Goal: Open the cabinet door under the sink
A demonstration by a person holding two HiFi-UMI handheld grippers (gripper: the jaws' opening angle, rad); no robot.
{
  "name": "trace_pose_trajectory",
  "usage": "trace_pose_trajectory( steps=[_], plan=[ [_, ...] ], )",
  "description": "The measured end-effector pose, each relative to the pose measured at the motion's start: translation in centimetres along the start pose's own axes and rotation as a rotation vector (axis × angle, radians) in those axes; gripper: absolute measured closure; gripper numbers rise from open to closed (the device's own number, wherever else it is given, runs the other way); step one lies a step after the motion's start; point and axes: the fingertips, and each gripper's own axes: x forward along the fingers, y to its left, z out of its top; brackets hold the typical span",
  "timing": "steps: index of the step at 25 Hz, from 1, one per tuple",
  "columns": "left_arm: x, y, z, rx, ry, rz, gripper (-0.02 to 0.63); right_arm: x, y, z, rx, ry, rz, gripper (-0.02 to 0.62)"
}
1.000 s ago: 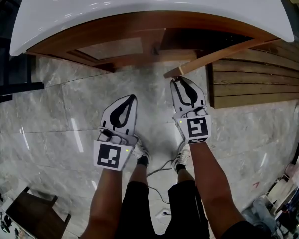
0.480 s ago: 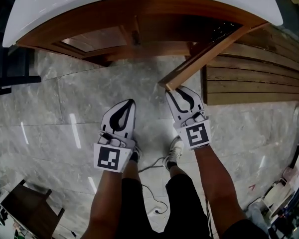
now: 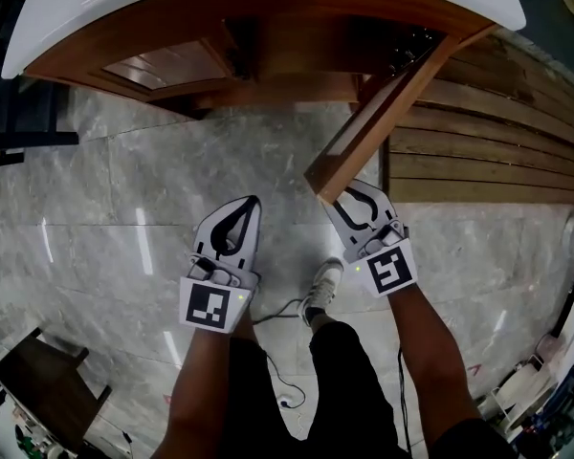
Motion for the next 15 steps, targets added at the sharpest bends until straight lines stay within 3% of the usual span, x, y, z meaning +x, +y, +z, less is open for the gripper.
trace_pose_trajectory(
  steps=[6,10,15],
  plan=[
    [0.8,-2.8,-0.5,-0.014,0.008,-0.004,0.601,-3.5,-0.3,-1.7,-0.005,0.007,0.074,0.505],
    [1.5,-4.8,-0.3,-0.071,-0.001,-0.022,0.601,-5.9,-0.9,-2.6,-0.022,0.024,0.117,0.504],
    [2.5,-6.6,0.5,-0.061,-0.014,-0.023,0.601,-9.0,-2.5,-3.9,-0.052,0.057,0.123,0.505]
  ],
)
